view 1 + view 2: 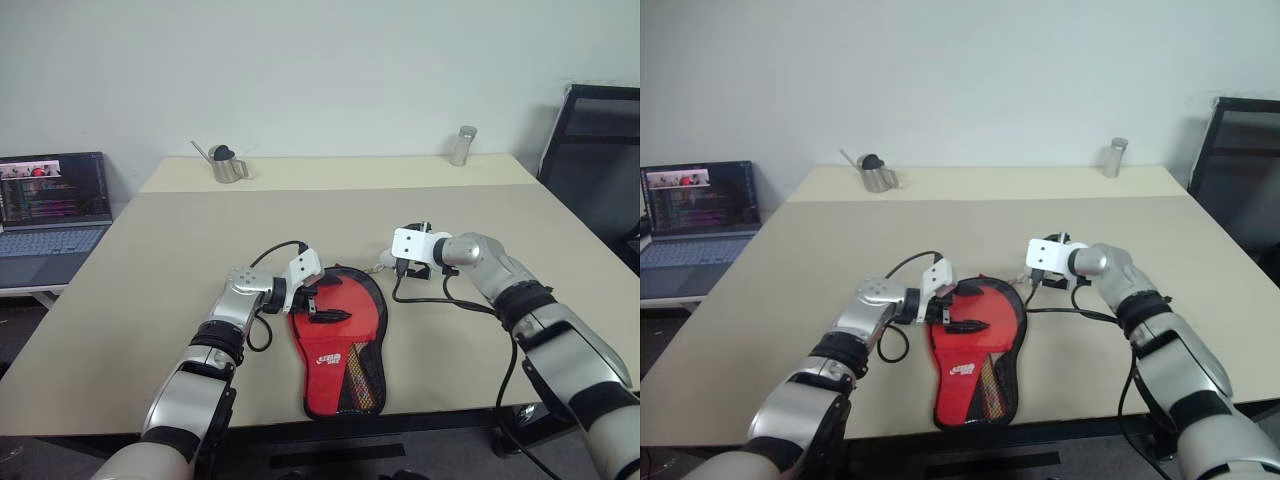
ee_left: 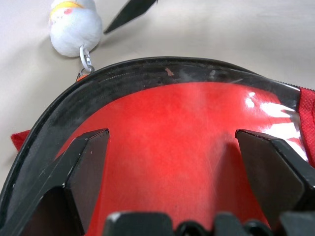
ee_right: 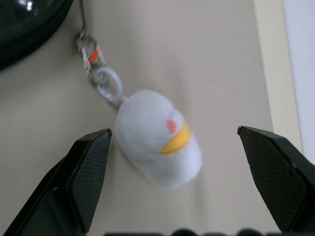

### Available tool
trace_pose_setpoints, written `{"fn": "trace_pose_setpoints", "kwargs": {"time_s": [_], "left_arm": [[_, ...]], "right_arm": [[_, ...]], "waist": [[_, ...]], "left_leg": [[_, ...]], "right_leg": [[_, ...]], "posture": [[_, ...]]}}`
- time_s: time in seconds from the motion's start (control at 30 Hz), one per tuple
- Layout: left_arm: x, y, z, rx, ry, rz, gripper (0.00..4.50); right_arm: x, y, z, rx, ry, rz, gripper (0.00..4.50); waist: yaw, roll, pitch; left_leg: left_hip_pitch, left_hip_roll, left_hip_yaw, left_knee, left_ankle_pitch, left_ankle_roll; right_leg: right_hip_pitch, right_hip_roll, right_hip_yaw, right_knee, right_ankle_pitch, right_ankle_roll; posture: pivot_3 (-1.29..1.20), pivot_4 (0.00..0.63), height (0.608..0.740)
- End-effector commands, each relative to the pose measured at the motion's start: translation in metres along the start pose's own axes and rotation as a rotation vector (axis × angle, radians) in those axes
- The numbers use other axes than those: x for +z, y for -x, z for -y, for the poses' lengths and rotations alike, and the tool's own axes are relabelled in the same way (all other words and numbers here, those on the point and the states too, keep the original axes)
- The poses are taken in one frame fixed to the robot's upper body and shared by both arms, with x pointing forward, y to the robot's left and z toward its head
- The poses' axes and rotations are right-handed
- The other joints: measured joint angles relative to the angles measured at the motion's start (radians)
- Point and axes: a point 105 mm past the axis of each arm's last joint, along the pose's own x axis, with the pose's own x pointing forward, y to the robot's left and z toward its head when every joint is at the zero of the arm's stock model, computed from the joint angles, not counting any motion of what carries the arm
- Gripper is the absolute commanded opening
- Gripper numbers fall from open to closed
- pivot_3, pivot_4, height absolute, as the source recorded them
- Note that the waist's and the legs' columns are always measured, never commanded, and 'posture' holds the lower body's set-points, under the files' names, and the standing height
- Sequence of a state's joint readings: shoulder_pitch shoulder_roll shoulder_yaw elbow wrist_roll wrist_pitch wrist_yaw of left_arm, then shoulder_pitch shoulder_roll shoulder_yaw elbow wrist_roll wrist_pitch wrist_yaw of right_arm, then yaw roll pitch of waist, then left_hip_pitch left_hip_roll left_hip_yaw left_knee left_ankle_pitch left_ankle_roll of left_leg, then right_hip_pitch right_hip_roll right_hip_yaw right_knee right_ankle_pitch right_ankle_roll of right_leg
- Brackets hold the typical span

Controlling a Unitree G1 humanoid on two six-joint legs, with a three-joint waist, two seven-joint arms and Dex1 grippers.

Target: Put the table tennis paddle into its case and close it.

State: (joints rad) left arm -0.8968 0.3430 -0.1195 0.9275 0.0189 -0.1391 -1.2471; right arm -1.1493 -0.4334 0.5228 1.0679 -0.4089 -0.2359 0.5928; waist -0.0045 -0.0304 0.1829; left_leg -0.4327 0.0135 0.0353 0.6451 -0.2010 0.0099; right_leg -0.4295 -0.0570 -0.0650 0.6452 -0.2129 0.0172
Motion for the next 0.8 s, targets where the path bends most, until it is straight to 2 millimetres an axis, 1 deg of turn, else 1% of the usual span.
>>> {"fn": "trace_pose_setpoints", "kwargs": {"time_s": [0.03,0.1,0.23,0.27,0.33,0.37,0.4,0.43,0.47,0.57,0.67,0.7,0.8], "left_arm": [[0.01,0.002,-0.002,0.008,-0.042,0.021,4.46],[0.009,0.003,-0.001,0.009,-0.043,0.019,4.46],[0.008,0.003,0.002,-0.004,-0.056,0.009,4.46],[0.007,0.003,0.002,-0.009,-0.065,0.0,4.49],[0.006,0.002,0.002,-0.01,-0.079,-0.014,4.5],[0.006,0.002,0.001,-0.01,-0.079,-0.016,4.5],[0.006,0.002,0.002,-0.017,-0.081,-0.019,4.5],[0.006,0.001,0.003,-0.027,-0.088,-0.028,4.5],[0.005,0.001,0.003,-0.033,-0.094,-0.034,4.5],[0.004,-0.001,0.003,-0.036,-0.097,-0.045,4.5],[0.004,-0.005,0.002,-0.035,-0.096,-0.048,4.5],[0.003,-0.007,0.002,-0.029,-0.091,-0.048,4.5],[0.0,-0.013,0.001,-0.018,-0.074,-0.055,4.5]], "right_arm": [[0.01,-0.004,0.011,-0.034,0.081,-0.001,4.5],[0.01,-0.007,0.008,-0.025,0.112,-0.021,4.5],[0.014,-0.014,0.004,-0.017,0.096,-0.033,4.5],[0.015,-0.015,0.004,-0.017,0.089,-0.034,4.31],[0.017,-0.017,0.002,-0.005,0.072,-0.038,3.86],[0.018,-0.018,0.0,0.001,0.068,-0.039,3.54],[0.019,-0.019,-0.001,0.01,0.067,-0.042,3.15],[0.02,-0.02,-0.003,0.02,0.056,-0.043,2.87],[0.022,-0.021,-0.004,0.026,0.048,-0.043,2.42],[0.024,-0.023,-0.004,0.029,0.02,-0.045,1.34],[0.024,-0.023,-0.003,0.023,-0.007,-0.048,0.31],[0.023,-0.023,-0.003,0.02,-0.01,-0.051,0.03],[0.021,-0.022,-0.002,0.01,-0.024,-0.053,0.03]], "waist": [[-0.001,0.0,0.0],[-0.001,0.0,0.0],[-0.004,0.0,0.0],[-0.004,0.0,0.0],[-0.005,0.0,0.0],[-0.006,0.001,0.0],[-0.008,0.001,0.0],[-0.01,0.001,0.0],[-0.011,0.001,0.0],[-0.015,0.001,0.0],[-0.02,0.001,0.0],[-0.02,0.001,0.0],[-0.02,0.001,0.0]], "left_leg": [[0.0,0.0,0.0,0.0,0.0,0.0],[0.0,0.0,0.0,0.0,0.0,0.0],[0.001,0.0,0.0,0.0,0.0,0.0],[0.001,0.0,0.0,0.0,0.0,0.0],[0.001,0.0,0.001,0.0,0.0,0.0],[0.001,0.0,0.001,0.0,0.0,0.0],[0.002,0.0,0.001,0.0,0.0,0.0],[0.002,0.001,0.001,0.0,0.0,0.0],[0.002,0.001,0.001,0.0,0.0,0.0],[0.002,0.001,0.001,0.0,0.0,0.0],[0.002,0.001,0.0,0.0,0.0,0.0],[0.002,0.0,0.0,0.0,0.0,0.0],[0.003,0.0,0.0,0.001,0.0,0.0]], "right_leg": [[0.0,0.0,0.0,0.0,0.001,-0.002],[0.0,0.0,0.0,0.0,0.002,-0.003],[0.0,0.0,0.0,0.001,0.002,-0.003],[0.0,0.0,0.001,0.001,0.002,-0.003],[0.0,0.0,0.001,0.001,0.002,-0.003],[0.0,0.0,0.001,0.002,0.002,-0.003],[0.0,0.0,0.001,0.002,0.002,-0.003],[0.0,0.0,0.002,0.002,0.002,-0.003],[0.0,0.0,0.002,0.002,0.002,-0.003],[0.001,0.001,0.002,0.003,0.002,-0.003],[0.001,0.0,0.001,0.002,0.002,-0.003],[0.002,0.0,0.001,0.002,0.002,-0.003],[0.003,0.0,0.001,0.002,0.002,-0.002]], "posture": [[0.0,0.15,0.74],[0.0,0.15,0.74],[0.0,0.15,0.74],[0.0,0.15,0.74],[0.0,0.15,0.74],[0.0,0.15,0.74],[0.0,0.15,0.74],[0.0,0.15,0.74],[0.0,0.15,0.74],[0.0,0.15,0.74],[0.0,0.15,0.74],[0.0,0.15,0.74],[0.0,0.15,0.74]]}}
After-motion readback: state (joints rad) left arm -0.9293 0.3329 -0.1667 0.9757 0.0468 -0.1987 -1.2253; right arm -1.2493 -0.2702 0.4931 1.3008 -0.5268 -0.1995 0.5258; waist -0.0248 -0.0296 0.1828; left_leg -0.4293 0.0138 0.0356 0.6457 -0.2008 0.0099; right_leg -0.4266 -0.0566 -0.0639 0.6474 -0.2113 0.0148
